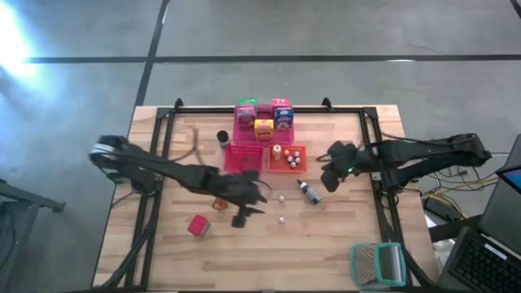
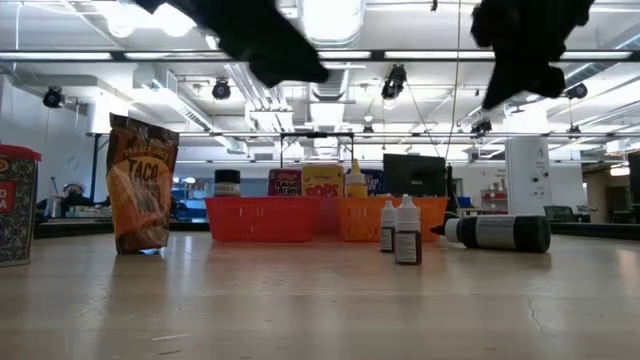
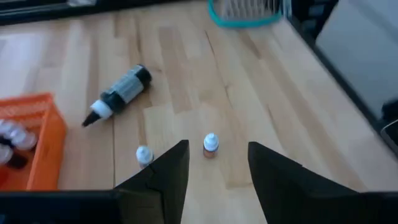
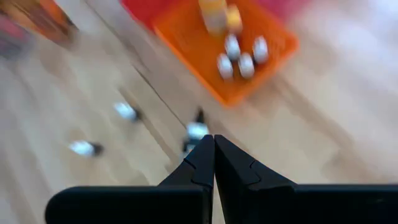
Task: Pick & Place Kitchen Items
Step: Adjust the large black food coloring bottle on the table
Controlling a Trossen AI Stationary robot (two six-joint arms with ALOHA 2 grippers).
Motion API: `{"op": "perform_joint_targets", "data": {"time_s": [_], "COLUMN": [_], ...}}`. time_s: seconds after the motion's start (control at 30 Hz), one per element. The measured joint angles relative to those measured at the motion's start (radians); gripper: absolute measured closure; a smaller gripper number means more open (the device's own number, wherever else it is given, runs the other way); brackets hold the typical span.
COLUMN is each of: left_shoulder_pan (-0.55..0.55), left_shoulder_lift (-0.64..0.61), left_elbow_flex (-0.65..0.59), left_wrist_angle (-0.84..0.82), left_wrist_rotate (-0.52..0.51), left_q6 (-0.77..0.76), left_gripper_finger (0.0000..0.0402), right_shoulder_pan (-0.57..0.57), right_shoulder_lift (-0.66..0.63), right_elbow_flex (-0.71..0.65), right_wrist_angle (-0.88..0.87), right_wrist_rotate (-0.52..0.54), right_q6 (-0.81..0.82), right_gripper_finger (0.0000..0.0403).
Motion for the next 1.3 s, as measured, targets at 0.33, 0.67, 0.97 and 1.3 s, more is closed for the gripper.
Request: {"op": "perform_joint_targets", "data": {"time_s": [0.33, 0.67, 0.97, 1.3], "left_shoulder_pan": [0.000, 0.000, 0.000, -0.001], "left_shoulder_lift": [-0.355, -0.481, -0.474, -0.474], "left_elbow_flex": [-0.459, -0.611, -0.620, -0.621], "left_wrist_angle": [0.450, 0.581, 0.578, 0.550], "left_wrist_rotate": [-0.070, -0.076, -0.076, -0.076], "left_q6": [-0.090, -0.091, -0.090, -0.081], "left_gripper_finger": [0.0234, 0.0234, 0.0234, 0.0234], "right_shoulder_pan": [0.058, 0.053, 0.003, -0.012], "right_shoulder_lift": [0.303, 0.434, 0.570, 0.663], "right_elbow_flex": [-0.001, 0.059, 0.142, 0.226], "right_wrist_angle": [0.014, 0.073, 0.059, -0.023], "right_wrist_rotate": [-0.145, -0.240, -0.221, -0.155], "right_q6": [0.145, 0.151, 0.120, 0.081], "right_gripper_finger": [0.0384, 0.0258, 0.0178, 0.0169]}}
